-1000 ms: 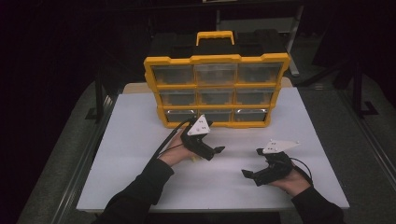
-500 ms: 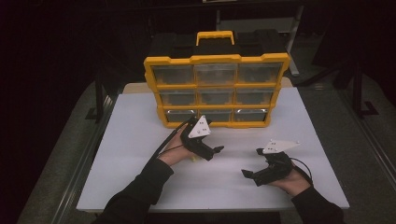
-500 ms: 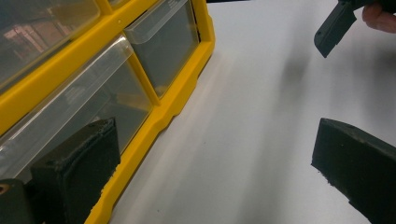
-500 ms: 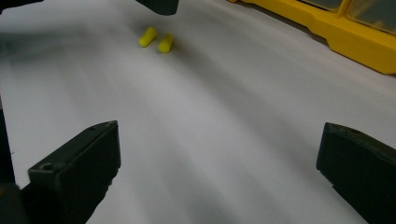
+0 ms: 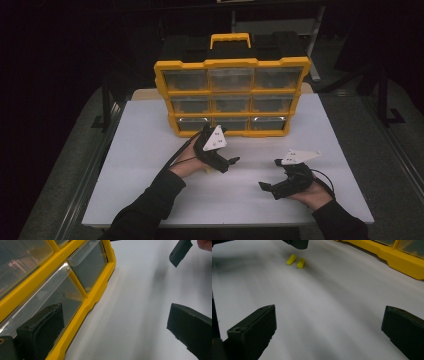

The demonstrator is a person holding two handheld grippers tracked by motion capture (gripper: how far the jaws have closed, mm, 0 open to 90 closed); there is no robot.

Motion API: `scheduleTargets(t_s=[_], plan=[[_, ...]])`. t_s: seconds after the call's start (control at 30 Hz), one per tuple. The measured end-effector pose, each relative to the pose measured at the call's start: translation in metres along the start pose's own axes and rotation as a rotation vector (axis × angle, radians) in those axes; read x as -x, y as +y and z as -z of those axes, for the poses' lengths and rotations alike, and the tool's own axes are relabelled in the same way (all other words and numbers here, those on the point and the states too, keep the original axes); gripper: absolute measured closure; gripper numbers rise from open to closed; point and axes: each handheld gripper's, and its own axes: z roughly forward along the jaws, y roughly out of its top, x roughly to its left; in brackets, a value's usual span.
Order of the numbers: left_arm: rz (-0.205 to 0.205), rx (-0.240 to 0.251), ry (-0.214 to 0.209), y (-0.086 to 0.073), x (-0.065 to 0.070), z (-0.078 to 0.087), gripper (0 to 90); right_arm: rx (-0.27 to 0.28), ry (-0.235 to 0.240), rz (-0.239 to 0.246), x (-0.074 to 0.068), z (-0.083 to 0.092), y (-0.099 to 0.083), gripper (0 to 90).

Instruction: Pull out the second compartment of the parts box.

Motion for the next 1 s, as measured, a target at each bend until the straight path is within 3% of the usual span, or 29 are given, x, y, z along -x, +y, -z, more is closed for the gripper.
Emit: scheduleTargets(t_s=[1.0], plan=[[-0.144,-0.018,0.064,0.0024,0.0086,-0.0002,0.7,0.000,0.003,-0.001,-0.0001,0.0003,0.0000,0.0]])
